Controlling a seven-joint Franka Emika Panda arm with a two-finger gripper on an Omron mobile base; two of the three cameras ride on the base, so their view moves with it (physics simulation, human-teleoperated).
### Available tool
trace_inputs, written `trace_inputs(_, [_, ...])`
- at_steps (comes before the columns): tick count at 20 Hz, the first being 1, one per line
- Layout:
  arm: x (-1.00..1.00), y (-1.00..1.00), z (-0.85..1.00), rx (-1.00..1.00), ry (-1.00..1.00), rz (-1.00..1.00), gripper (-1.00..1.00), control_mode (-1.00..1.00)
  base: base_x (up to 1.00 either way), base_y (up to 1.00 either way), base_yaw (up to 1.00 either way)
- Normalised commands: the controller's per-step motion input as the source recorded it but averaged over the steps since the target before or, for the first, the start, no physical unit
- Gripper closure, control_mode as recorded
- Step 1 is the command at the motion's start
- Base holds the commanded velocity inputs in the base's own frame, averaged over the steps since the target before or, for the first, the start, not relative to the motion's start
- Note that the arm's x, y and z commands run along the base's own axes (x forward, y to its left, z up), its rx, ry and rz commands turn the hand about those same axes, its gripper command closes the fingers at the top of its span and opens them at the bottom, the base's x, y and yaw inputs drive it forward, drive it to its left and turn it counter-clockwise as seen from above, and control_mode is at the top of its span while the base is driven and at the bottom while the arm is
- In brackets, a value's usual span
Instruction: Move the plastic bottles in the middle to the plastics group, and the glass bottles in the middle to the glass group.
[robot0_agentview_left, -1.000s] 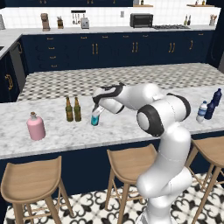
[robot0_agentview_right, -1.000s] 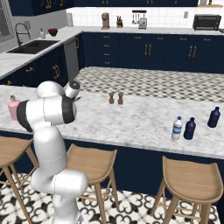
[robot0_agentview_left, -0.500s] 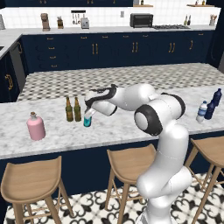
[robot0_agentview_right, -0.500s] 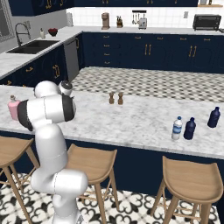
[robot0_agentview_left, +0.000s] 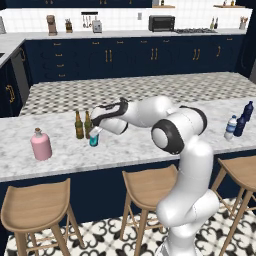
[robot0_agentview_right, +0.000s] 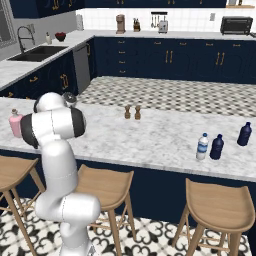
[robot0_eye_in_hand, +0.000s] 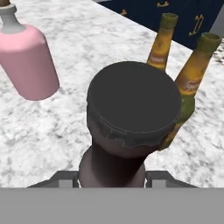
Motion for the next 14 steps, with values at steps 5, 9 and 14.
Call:
trace_inputs(5, [0.0, 0.23, -0.01, 0.0, 0.0, 0.0, 1.0, -1.0, 0.0, 0.0, 0.0])
trace_inputs(9, [0.0, 0.16, -0.16, 0.0, 0.0, 0.0, 1.0, -1.0, 0.0, 0.0, 0.0])
trace_inputs(14, [0.0, 0.05, -0.3, 0.0, 0.0, 0.0, 1.0, -1.0, 0.0, 0.0, 0.0])
